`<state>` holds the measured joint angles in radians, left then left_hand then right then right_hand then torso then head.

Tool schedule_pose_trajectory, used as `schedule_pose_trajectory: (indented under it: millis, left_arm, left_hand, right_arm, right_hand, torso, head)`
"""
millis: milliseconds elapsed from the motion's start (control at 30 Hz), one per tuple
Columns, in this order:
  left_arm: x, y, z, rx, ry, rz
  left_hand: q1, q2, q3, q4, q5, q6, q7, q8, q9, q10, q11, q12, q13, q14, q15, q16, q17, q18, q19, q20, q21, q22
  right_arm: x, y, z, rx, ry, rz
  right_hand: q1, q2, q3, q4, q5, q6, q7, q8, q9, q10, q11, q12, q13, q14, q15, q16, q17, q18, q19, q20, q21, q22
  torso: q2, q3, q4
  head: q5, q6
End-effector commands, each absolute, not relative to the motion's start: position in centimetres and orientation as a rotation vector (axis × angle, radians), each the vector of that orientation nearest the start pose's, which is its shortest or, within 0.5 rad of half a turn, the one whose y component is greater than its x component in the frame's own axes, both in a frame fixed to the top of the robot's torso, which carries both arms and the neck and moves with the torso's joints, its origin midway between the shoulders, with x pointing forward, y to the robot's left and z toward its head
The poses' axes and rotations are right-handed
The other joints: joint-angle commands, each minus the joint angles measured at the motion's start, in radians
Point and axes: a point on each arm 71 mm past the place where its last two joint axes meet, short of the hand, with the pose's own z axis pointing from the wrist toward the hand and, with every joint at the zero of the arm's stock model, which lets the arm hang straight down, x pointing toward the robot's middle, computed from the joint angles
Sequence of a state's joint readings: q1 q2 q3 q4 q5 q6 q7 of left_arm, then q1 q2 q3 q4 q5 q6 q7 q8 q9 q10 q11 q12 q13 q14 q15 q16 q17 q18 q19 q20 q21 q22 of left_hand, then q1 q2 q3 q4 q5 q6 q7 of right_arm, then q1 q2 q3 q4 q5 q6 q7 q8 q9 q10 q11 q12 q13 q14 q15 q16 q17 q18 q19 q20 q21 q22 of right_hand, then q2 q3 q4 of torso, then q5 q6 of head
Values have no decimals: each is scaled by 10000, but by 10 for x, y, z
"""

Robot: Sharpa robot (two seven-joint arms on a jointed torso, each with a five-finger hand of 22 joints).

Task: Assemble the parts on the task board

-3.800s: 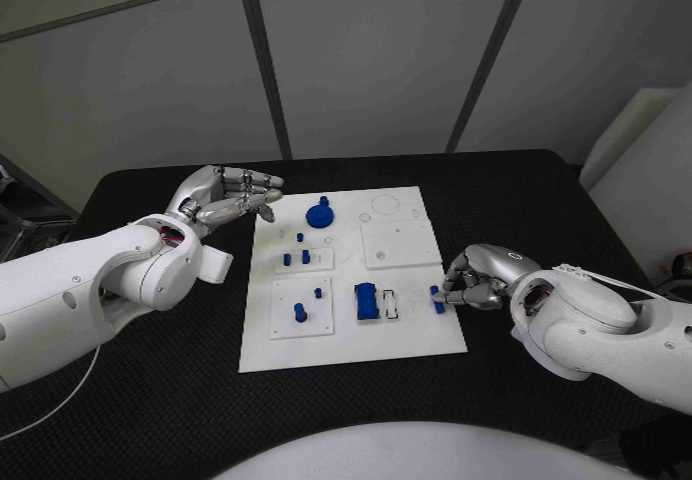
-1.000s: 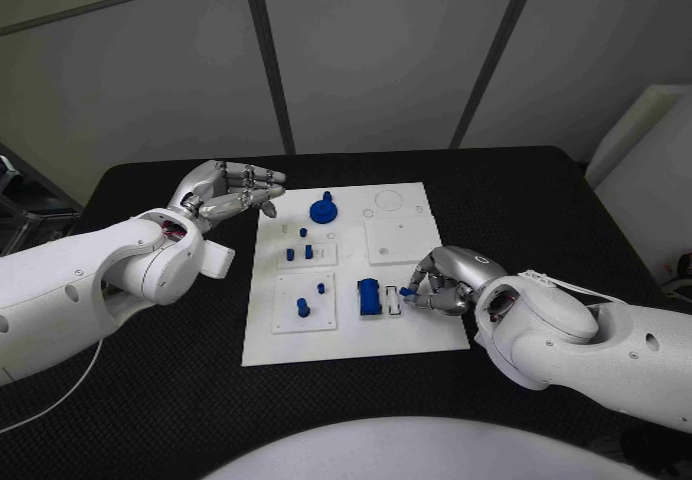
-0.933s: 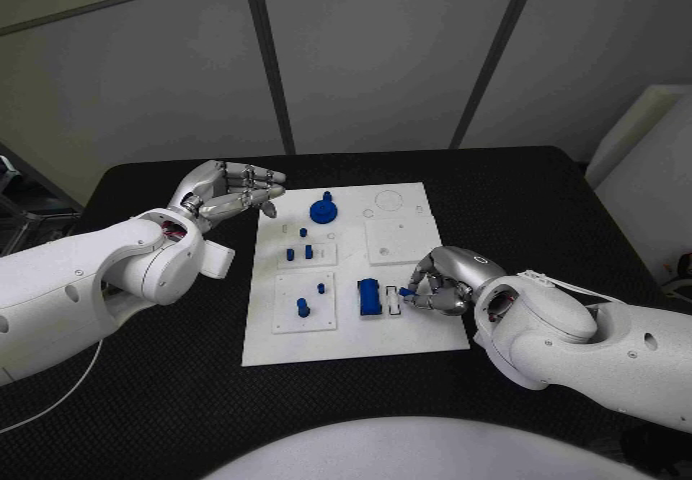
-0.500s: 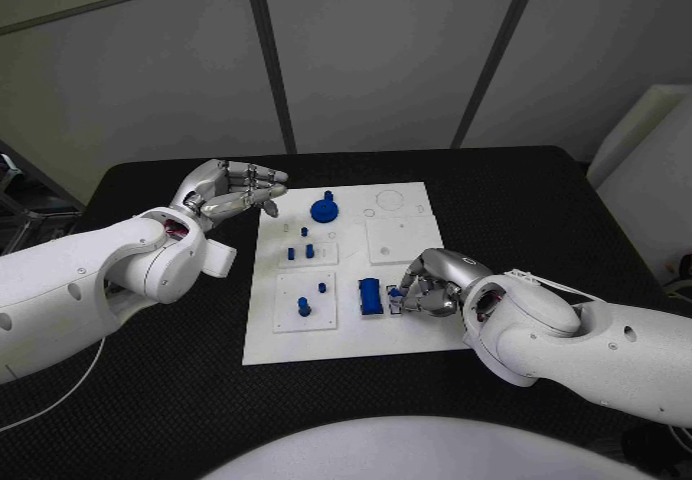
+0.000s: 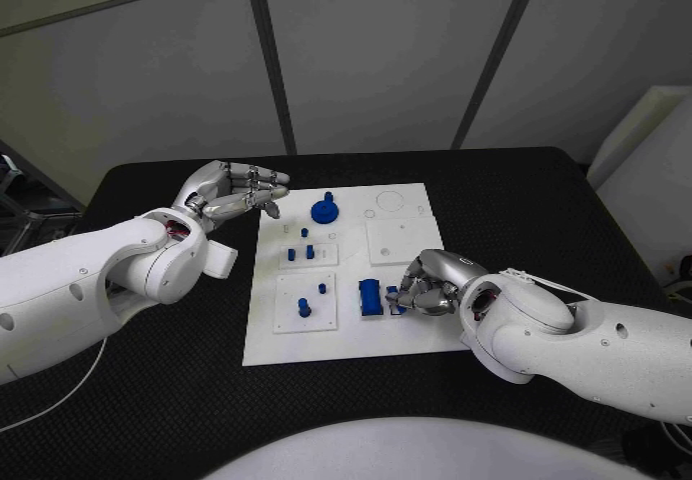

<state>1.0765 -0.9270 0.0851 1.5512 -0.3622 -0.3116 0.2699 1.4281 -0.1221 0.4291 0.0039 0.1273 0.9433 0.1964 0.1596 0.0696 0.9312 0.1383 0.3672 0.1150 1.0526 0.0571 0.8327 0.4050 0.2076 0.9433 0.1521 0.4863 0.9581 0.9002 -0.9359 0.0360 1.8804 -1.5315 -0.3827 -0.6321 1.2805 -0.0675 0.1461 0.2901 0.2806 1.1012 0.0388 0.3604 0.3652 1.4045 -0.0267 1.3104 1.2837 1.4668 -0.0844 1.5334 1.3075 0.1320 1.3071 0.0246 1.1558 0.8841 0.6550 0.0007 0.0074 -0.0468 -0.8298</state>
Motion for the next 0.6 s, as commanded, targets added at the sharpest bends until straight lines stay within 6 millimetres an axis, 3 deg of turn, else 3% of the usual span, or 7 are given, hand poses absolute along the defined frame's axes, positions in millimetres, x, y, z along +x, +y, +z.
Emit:
schedule_pose_trajectory:
  millis: [33, 67, 167, 200, 433, 600]
  left_arm:
    - [476, 237, -189, -8733, 15478, -13814]
    - [476, 237, -189, -8735, 15485, -13814]
    - [476, 237, -190, -8737, 15505, -13818]
    - [476, 237, -190, -8738, 15510, -13820]
    - [476, 237, -190, -8742, 15535, -13823]
    - [476, 237, -190, -8751, 15548, -13811]
  left_hand:
    - [-23, 116, -29, -18, -18, -48, 57, 37, -4, -66, 15, 46, -17, -47, 27, -58, -18, -277, 29, 36, -14, 9]
    - [-39, 120, -32, -11, -18, -54, 59, 37, -6, -78, 18, 47, -20, -48, 30, -58, -20, -279, 27, 38, -17, 11]
    - [-39, 120, -32, -11, -18, -54, 59, 37, -6, -78, 18, 47, -20, -48, 30, -58, -20, -279, 27, 38, -17, 11]
    - [-39, 120, -32, -11, -18, -54, 59, 37, -6, -78, 18, 47, -20, -48, 30, -58, -20, -279, 27, 38, -17, 11]
    - [-41, 121, -31, -11, -17, -57, 59, 36, -6, -84, 18, 48, -22, -49, 31, -59, -21, -279, 26, 38, -17, 12]
    - [-41, 121, -31, -11, -17, -57, 59, 36, -6, -84, 18, 48, -22, -49, 31, -59, -21, -279, 26, 38, -17, 12]
  right_arm:
    - [371, -172, -254, 1603, 19513, 4778]
    - [371, -172, -254, 1593, 19515, 4772]
    - [371, -172, -254, 1564, 19500, 4753]
    - [371, -172, -254, 1560, 19491, 4749]
    - [372, -171, -254, 1551, 19418, 4725]
    - [372, -171, -254, 1525, 19391, 4756]
  right_hand:
    - [-299, 8, 59, 13, -65, 8, 41, -3, 21, 119, -13, 128, 145, 931, -39, 44, 2135, -115, 75, -9, 77, 60]
    - [-455, -10, 35, 4, 67, 20, 41, 17, 48, 135, -11, 151, 176, 932, -38, 47, 2140, -116, 78, -13, 86, 73]
    - [-832, -104, -170, -18, 1072, 25, 26, 82, 148, 174, -24, 204, 262, 935, -50, 58, 2155, -124, 90, -25, 114, 120]
    - [-871, -107, -210, -18, 1160, 21, 25, 91, 166, 177, -26, 209, 273, 935, -51, 60, 2158, -124, 92, -27, 120, 130]
    - [-1100, -112, -406, 4, 1211, 8, 36, 117, 221, 183, -17, 212, 299, 934, -47, 58, 2155, -124, 85, -26, 119, 131]
    - [-1577, -144, -878, 10, 1428, -10, 38, 148, 297, 191, -10, 216, 338, 933, -40, 56, 2153, -123, 75, -19, 116, 137]
  torso:
    - [2, 7, 14]
    - [2, 7, 14]
    - [4, 5, 10]
    - [5, 5, 13]
    - [8, 2, 1]
    - [2, 3, 6]
  head:
    - [-1, 4]
    - [-1, 4]
    - [1, 6]
    - [-1, 6]
    - [-6, -1]
    - [-7, -8]
